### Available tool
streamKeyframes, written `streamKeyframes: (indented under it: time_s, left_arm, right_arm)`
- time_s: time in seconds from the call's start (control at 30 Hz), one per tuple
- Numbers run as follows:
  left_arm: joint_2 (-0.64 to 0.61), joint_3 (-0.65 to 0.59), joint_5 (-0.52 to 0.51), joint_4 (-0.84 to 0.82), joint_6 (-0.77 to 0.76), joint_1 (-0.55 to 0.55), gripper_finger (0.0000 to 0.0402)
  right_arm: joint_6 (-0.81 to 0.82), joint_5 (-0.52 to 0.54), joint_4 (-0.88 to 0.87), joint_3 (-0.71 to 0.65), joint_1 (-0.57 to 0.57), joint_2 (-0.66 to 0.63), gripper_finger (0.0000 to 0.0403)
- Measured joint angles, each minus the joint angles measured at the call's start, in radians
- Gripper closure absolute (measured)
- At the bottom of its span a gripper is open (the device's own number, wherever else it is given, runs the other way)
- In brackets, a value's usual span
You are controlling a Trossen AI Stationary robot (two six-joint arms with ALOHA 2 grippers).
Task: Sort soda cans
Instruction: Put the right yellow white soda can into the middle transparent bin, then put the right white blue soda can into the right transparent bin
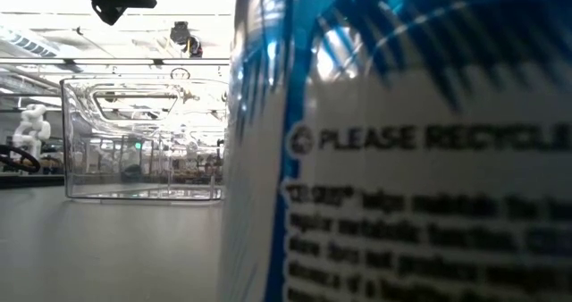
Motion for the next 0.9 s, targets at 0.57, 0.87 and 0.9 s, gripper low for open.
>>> streamKeyframes:
  time_s: [0.57, 0.87, 0.9]
  left_arm:
    - [0.0, 0.0, 0.0, 0.0, 0.0, 0.0, 0.0303]
    - [0.0, 0.0, 0.0, 0.0, 0.0, 0.0, 0.0303]
    - [0.0, 0.0, 0.0, 0.0, 0.0, 0.0, 0.0303]
  right_arm:
    - [0.007, 0.003, -0.032, 0.045, 0.006, -0.002, 0.0043]
    - [0.038, 0.006, -0.212, 0.213, 0.006, -0.002, 0.0004]
    - [0.072, 0.006, -0.242, 0.232, 0.006, -0.002, 0.0004]
